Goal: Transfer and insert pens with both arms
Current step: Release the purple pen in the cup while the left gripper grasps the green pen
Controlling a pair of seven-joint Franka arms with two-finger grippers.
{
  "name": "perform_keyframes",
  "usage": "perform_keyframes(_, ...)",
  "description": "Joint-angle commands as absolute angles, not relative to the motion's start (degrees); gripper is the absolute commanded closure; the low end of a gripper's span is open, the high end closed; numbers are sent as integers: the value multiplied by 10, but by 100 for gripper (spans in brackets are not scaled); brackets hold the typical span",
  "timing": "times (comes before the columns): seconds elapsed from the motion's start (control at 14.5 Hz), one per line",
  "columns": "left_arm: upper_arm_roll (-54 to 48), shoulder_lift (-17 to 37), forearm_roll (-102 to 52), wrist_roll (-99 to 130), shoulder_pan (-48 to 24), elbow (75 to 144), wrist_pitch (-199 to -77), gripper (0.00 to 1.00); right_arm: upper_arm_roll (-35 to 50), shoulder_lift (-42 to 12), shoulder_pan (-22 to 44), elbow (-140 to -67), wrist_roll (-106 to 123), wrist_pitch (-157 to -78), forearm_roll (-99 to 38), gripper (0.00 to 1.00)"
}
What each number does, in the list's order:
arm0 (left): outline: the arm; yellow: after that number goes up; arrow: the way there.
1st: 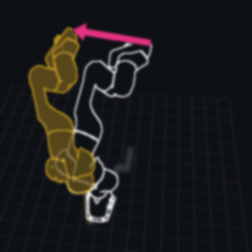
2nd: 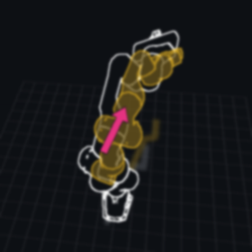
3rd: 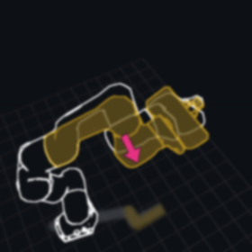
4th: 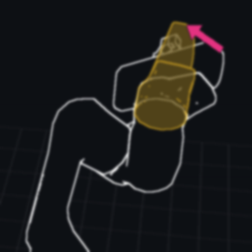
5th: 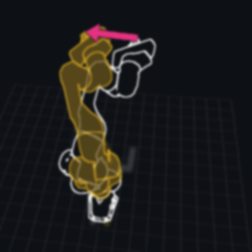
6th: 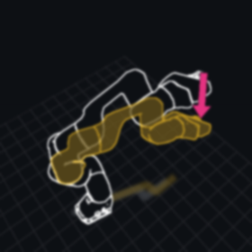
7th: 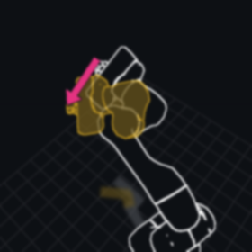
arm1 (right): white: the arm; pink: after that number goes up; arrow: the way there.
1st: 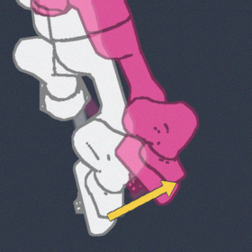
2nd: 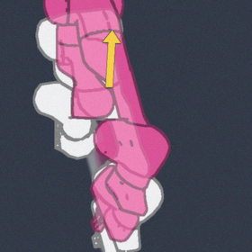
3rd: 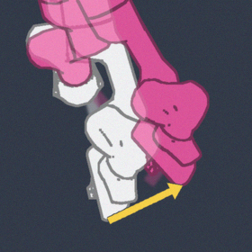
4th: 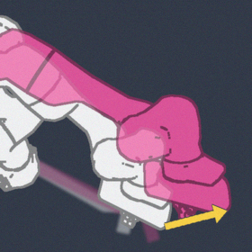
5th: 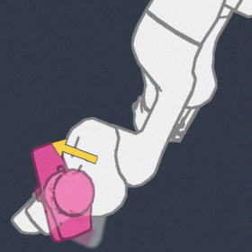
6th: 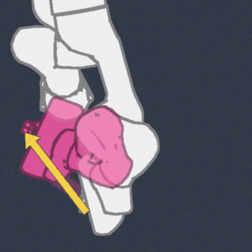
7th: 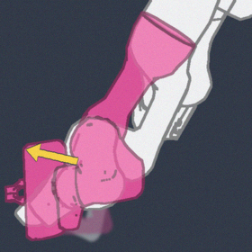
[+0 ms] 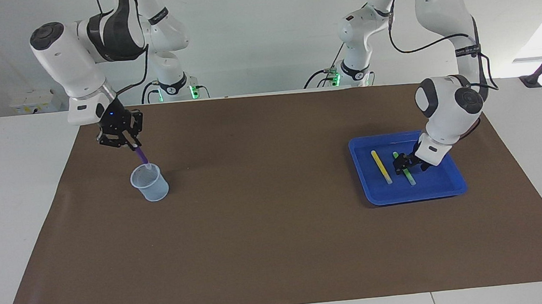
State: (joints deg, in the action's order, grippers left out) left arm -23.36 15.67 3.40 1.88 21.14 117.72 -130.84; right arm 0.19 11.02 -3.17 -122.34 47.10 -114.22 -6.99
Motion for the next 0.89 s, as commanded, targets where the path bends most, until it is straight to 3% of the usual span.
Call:
perform_keyframes(0.0, -232, 159, 47, 7, 207, 1180, -1309, 1, 6, 134, -41, -1255, 484, -1158, -61, 100)
perform_keyframes(0.28, -232, 162, 48, 6, 207, 1183, -1302, 23, 5, 127, -63, -1258, 539, -1177, -68, 100)
perform_keyframes(0.55, -232, 161, 47, 7, 207, 1183, -1283, 29, 7, 124, -55, -1255, 541, -1191, -81, 100)
perform_keyframes(0.69, -232, 161, 47, 7, 207, 1183, -1282, 43, 7, 123, -44, -1257, 538, -1206, -101, 100)
perform_keyframes(0.83, -232, 161, 47, 6, 208, 1182, -1282, 64, 7, 119, -38, -1259, 542, -1207, -105, 100)
